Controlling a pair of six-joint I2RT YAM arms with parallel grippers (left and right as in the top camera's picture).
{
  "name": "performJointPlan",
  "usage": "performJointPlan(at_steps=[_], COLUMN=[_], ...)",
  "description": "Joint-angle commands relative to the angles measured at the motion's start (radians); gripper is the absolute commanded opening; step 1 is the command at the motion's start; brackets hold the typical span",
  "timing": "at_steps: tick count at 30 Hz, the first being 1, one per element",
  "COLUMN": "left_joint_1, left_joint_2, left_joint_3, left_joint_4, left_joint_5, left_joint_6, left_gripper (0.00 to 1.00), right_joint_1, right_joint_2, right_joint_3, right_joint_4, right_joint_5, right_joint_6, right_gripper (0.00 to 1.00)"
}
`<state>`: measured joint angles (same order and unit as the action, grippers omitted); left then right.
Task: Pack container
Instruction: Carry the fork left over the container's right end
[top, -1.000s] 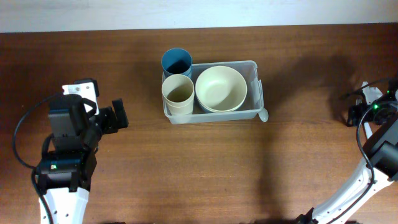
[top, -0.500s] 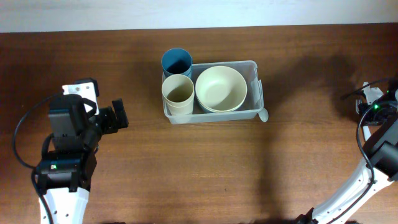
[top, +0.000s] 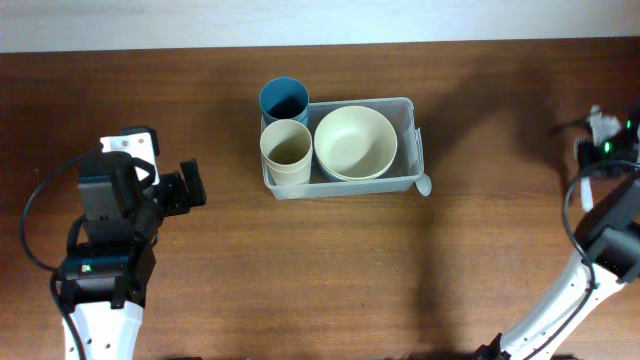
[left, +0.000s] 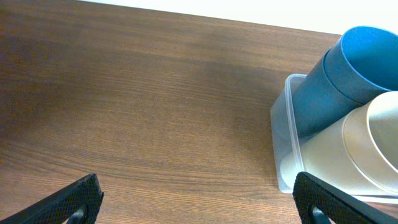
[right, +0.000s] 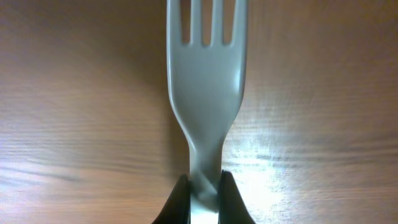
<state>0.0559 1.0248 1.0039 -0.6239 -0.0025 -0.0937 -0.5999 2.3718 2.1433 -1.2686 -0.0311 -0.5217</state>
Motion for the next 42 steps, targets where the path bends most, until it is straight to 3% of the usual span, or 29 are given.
performJointPlan(at_steps=[1, 9, 21, 28, 42], left_joint_1=[0.006, 0.006, 0.006, 0.006, 0.006], left_joint_2=[0.002, 0.002, 0.002, 0.002, 0.002], left_joint_3=[-0.006, -0.006, -0.006, -0.006, -0.006], left_joint_4=[0.002, 0.002, 0.002, 0.002, 0.002], left_joint_5=[0.014, 0.014, 0.014, 0.014, 0.014], left_joint_6=[0.02, 0.02, 0.02, 0.02, 0.02], left_gripper=[1.0, 1.0, 1.0, 0.99, 1.0], right_joint_1=[0.115, 0.349, 0.687, 0.756, 0.756], right_joint_2=[-0.009, -0.009, -0.009, -0.009, -0.009], right_joint_3=[0.213, 0.48, 0.475, 0.422, 0.22], right_joint_4=[-0.053, -0.215, -0.254, -0.254, -0.261], right_joint_5=[-0.138, -0.256, -0.313, -0.268, -0.223], right_joint_6=[0.107, 0.261, 0.374, 0.41, 0.426], right_gripper=[0.04, 0.04, 0.04, 0.04, 0.04])
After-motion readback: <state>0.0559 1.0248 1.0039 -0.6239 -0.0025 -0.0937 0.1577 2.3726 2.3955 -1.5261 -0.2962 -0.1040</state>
